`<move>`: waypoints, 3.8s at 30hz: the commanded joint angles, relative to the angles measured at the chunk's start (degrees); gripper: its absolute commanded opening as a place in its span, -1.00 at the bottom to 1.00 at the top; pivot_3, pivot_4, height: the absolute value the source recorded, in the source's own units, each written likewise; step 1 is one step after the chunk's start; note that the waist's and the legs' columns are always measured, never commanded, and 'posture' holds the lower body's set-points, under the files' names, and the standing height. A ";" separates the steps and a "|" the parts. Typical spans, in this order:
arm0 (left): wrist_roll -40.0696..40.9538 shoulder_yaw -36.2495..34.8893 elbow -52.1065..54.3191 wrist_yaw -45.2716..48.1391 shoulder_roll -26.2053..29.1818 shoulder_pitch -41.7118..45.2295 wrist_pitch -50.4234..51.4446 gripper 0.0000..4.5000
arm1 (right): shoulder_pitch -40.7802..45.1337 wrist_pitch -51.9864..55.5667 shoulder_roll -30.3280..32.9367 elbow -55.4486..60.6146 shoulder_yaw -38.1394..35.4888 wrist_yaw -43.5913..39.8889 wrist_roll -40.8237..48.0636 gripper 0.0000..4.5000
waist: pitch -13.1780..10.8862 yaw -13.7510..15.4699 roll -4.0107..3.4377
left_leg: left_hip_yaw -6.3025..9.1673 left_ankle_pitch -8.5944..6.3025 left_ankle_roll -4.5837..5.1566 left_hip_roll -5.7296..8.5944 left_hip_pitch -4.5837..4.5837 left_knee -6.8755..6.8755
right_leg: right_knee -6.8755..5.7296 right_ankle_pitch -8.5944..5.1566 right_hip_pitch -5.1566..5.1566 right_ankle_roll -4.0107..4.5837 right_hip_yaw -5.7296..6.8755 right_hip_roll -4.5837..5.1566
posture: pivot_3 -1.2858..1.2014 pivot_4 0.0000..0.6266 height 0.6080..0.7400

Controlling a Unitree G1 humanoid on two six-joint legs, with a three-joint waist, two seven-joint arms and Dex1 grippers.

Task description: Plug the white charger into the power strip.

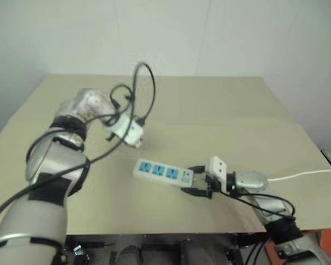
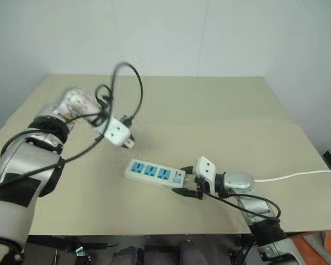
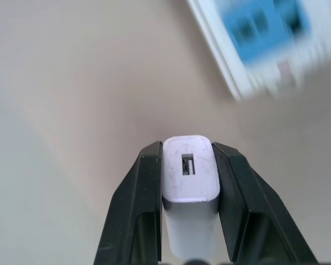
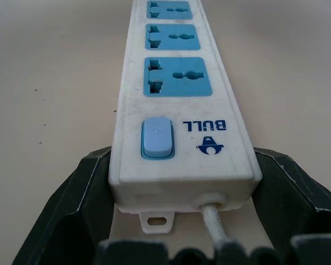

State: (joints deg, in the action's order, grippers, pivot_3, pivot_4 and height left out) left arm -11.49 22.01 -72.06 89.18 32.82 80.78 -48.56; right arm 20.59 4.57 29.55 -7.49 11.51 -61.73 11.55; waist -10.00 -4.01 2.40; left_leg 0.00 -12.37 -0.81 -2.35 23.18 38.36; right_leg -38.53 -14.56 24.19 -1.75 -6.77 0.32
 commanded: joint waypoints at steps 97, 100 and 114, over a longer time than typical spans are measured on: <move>30.90 -4.51 25.13 3.32 -7.79 -30.31 42.32 -0.55 | 13.59 -17.77 -8.38 -31.99 3.58 -13.45 -7.50 0.51 | 0.09 -1.95 -0.03 | 0.11 -0.01 -0.02 -0.33 -1.33 -0.08 | -0.13 0.01 -1.07 0.23 -0.16 -0.52 | 0.03 -0.52 1.00; 31.55 -3.62 25.21 3.32 -7.42 -30.00 43.90 -0.55 | 13.57 -17.79 -8.68 -32.10 3.79 -13.30 -7.55 0.51 | 0.11 -1.97 -0.02 | 0.11 -0.01 -0.02 -0.33 -1.37 -0.10 | -0.12 0.00 -1.08 0.24 -0.16 -0.53 | 0.03 -0.52 1.00; 31.69 -1.19 22.89 3.32 -7.36 -29.36 39.05 -0.55 | 13.13 -18.32 -8.97 -32.10 4.23 -12.50 -7.83 0.51 | 0.13 -2.68 -0.01 | 0.14 -0.02 -0.02 -0.35 -1.44 -0.27 | -0.01 -0.02 -1.09 0.27 -0.26 -0.62 | 0.03 -0.52 1.00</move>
State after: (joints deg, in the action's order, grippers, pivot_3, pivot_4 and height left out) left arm 22.55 20.59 -47.40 92.36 25.68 51.95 -7.85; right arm 35.77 -13.93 20.56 -37.71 12.74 -74.20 7.45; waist -9.88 -6.70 2.39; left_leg 0.14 -12.39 -0.84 -2.70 21.73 38.09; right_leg -38.54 -14.58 23.08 -1.48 -7.02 -0.30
